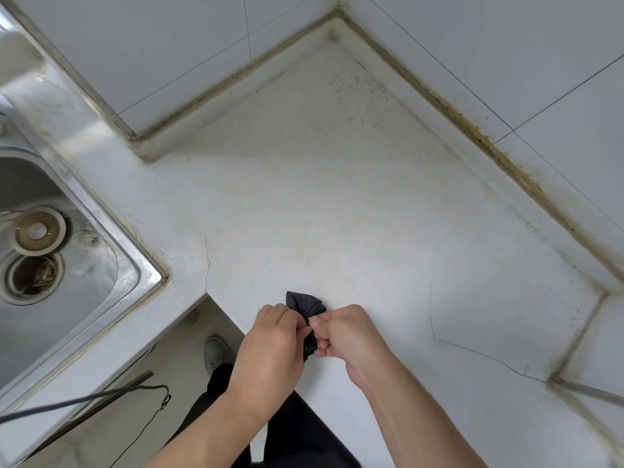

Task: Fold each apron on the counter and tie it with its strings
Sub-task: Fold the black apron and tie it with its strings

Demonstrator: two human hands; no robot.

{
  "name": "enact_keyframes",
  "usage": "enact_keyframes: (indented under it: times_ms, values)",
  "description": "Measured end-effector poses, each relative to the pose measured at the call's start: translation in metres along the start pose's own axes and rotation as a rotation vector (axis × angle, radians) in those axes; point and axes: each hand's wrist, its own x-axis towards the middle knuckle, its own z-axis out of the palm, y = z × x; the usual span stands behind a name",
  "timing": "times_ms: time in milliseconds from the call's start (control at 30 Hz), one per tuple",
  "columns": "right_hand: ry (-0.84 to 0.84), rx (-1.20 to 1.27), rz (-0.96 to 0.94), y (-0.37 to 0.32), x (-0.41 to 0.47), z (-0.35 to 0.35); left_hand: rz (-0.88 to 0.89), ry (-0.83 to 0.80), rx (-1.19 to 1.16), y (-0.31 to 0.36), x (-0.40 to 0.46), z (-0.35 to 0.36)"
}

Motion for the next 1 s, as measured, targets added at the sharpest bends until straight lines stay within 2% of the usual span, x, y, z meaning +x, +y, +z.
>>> enact_keyframes:
  times_ms: [167, 600, 833, 1000]
  values:
    - [-0.016, -0.016, -0.029, 0.004, 0.000, -0.003, 0.045, -0.073, -0.023, -0.004, -0.001, -0.003]
    - [0.049, 0.060, 0.003, 0.007, 0.001, 0.001, -0.040, 0.028, 0.034, 0.006, -0.003, 0.001]
    - [0.030, 0.076, -0.002, 0.010, 0.002, 0.000, -0.012, -0.056, -0.046, -0.001, -0.001, -0.001]
    - [0.050, 0.026, -0.106, 0.016, -0.002, 0.001, -0.016, -0.115, -0.090, -0.005, 0.003, -0.003]
